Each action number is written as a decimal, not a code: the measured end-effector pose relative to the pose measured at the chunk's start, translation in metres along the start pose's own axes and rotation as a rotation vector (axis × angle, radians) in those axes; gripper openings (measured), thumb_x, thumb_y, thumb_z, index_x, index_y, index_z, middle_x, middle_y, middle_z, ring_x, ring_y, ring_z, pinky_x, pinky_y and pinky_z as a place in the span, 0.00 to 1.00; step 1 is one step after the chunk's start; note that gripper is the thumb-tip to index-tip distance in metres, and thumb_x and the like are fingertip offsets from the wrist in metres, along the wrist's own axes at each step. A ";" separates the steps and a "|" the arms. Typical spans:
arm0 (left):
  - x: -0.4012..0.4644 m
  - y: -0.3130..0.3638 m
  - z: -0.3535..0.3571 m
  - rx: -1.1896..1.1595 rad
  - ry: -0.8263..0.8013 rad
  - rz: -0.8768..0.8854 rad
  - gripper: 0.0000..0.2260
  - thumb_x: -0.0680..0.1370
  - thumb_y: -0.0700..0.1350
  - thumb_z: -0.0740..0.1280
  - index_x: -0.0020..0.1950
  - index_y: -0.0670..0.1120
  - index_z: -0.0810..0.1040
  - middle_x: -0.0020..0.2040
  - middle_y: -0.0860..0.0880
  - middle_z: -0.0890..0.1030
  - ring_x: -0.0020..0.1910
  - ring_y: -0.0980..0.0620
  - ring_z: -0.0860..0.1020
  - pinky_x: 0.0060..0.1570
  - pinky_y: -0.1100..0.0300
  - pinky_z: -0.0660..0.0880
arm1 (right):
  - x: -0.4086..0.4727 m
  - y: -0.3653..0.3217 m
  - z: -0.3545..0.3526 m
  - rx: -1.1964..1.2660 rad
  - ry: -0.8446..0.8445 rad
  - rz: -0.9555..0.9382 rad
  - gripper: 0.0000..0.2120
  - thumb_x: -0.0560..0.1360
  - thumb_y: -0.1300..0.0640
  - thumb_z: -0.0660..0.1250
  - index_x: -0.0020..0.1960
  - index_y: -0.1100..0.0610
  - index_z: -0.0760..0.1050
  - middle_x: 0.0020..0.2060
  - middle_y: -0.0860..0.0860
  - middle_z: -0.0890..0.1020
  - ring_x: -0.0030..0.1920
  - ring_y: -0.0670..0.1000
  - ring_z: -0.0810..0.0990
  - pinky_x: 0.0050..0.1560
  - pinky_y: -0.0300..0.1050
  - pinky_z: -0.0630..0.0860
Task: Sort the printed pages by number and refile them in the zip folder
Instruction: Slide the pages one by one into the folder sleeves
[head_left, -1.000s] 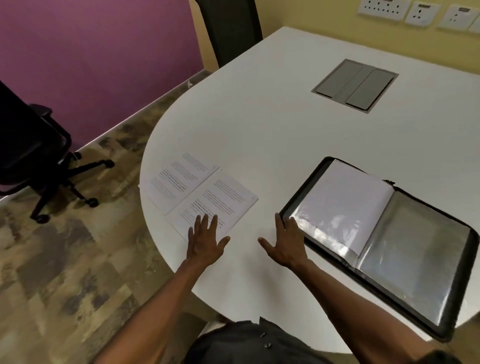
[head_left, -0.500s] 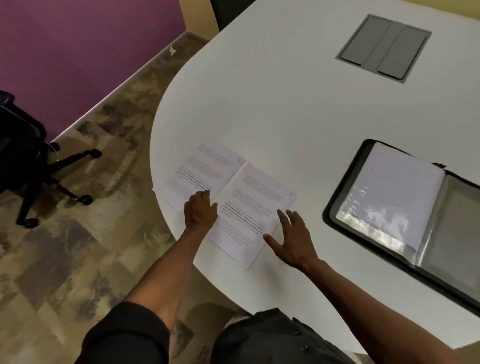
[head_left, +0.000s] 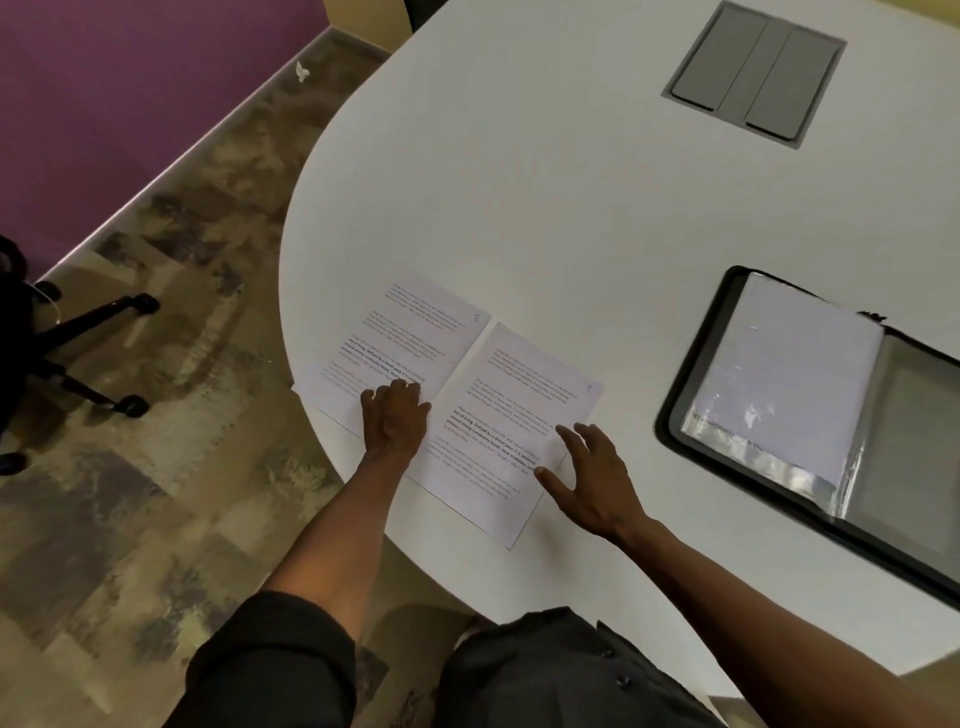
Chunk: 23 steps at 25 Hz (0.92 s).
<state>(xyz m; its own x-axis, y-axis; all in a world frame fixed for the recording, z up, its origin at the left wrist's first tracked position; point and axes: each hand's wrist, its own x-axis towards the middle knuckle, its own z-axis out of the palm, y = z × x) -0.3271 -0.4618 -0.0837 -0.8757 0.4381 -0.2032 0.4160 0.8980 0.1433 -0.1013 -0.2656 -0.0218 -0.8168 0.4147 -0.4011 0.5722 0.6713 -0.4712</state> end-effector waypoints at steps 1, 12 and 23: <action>0.000 0.000 -0.001 -0.054 0.011 0.000 0.10 0.82 0.48 0.61 0.57 0.46 0.79 0.52 0.51 0.78 0.55 0.47 0.77 0.64 0.51 0.59 | 0.001 -0.003 0.001 0.001 -0.002 -0.004 0.36 0.78 0.37 0.63 0.80 0.53 0.59 0.78 0.56 0.61 0.79 0.57 0.54 0.77 0.54 0.57; -0.018 0.051 -0.069 -0.613 0.382 -0.166 0.05 0.76 0.44 0.70 0.46 0.45 0.84 0.42 0.48 0.85 0.38 0.51 0.82 0.39 0.60 0.78 | 0.009 -0.042 -0.006 0.210 0.016 -0.078 0.41 0.73 0.36 0.71 0.78 0.53 0.61 0.75 0.51 0.68 0.75 0.52 0.64 0.73 0.49 0.64; -0.079 0.176 -0.072 -0.907 0.066 -0.186 0.05 0.77 0.47 0.70 0.46 0.48 0.85 0.43 0.55 0.83 0.37 0.62 0.77 0.38 0.70 0.71 | -0.020 -0.011 -0.028 0.286 -0.030 0.018 0.55 0.65 0.32 0.75 0.81 0.48 0.51 0.73 0.51 0.72 0.67 0.55 0.76 0.66 0.54 0.75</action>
<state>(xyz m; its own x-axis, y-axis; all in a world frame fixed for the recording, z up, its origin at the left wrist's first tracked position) -0.2022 -0.3415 0.0270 -0.9329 0.2619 -0.2474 -0.0592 0.5660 0.8223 -0.0936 -0.2640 0.0133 -0.8064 0.4033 -0.4324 0.5874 0.4619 -0.6646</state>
